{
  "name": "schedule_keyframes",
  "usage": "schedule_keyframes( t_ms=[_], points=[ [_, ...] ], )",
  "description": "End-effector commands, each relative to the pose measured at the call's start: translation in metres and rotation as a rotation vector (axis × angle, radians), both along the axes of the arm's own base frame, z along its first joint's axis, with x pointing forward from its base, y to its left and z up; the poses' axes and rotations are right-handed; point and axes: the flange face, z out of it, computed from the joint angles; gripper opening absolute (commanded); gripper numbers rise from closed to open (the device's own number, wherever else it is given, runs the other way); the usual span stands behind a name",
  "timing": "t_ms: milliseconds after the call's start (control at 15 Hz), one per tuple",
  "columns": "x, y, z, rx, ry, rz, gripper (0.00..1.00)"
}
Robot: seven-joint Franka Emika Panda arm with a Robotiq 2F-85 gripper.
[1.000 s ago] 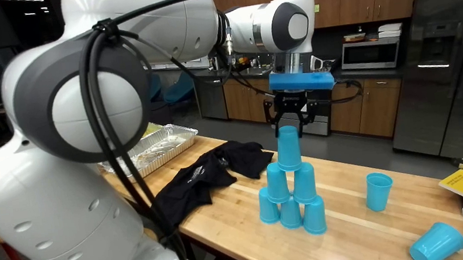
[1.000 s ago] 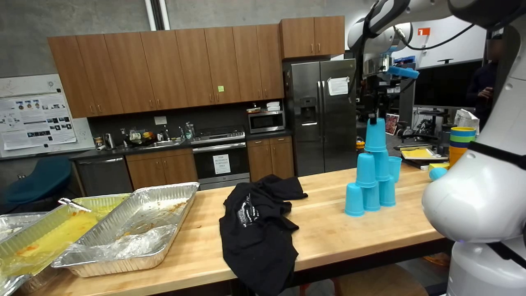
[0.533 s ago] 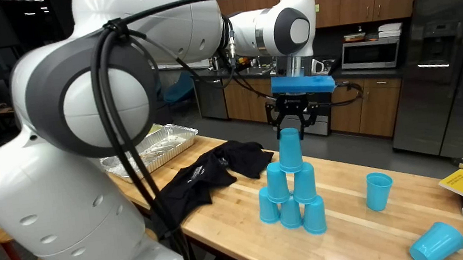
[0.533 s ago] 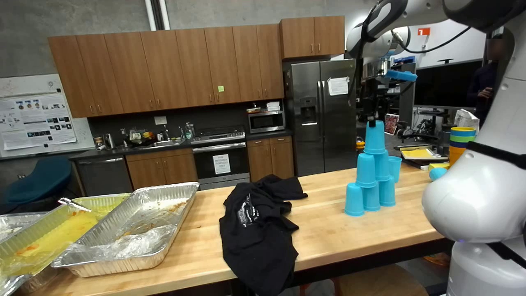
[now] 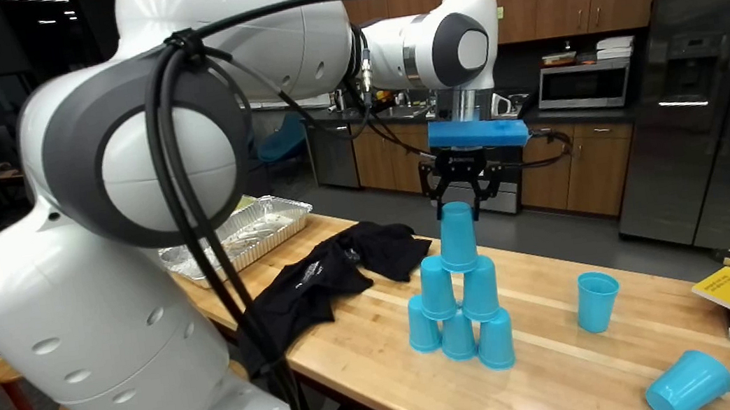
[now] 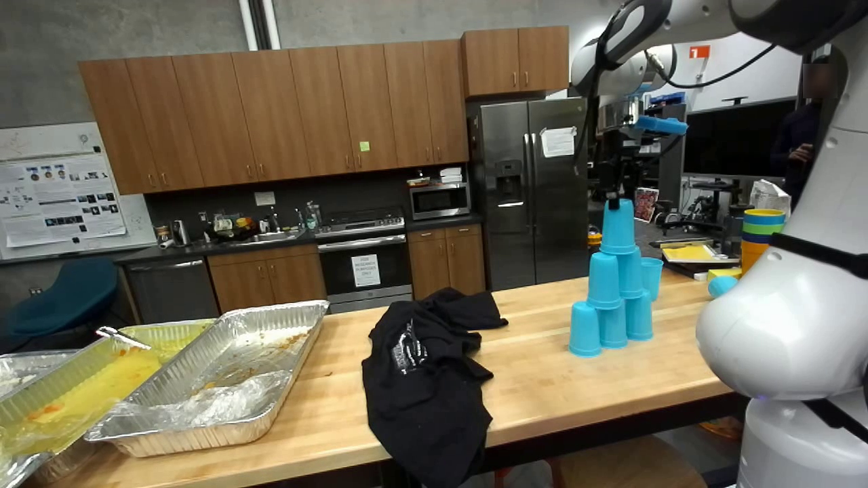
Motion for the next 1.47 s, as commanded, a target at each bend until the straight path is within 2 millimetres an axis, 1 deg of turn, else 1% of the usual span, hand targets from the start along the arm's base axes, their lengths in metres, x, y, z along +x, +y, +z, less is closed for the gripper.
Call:
schedule_keyframes(
  t_ms=[0,67,133,200,267,400,467,533,667,1067,1400],
  points=[
    [-0.001,-0.001,0.007,-0.014,-0.014,0.008,0.38],
    [-0.001,-0.001,0.007,-0.012,-0.011,0.009,0.38],
    [-0.001,-0.001,0.007,-0.016,-0.013,0.001,0.54],
    [0.000,-0.001,0.008,-0.017,-0.014,0.003,0.88],
    [0.000,-0.001,0.008,-0.018,-0.013,0.000,0.88],
    [-0.003,0.001,0.011,-0.022,-0.011,0.004,0.97],
    [-0.003,0.002,0.011,-0.026,-0.014,0.007,1.00],
    [0.001,0.001,0.002,-0.006,-0.003,0.002,0.86],
    [0.000,0.001,0.003,-0.008,-0.004,0.004,1.00],
    [0.000,0.001,0.004,-0.009,-0.006,0.004,1.00],
    [0.006,0.003,0.002,-0.017,-0.008,-0.001,1.00]
  ],
)
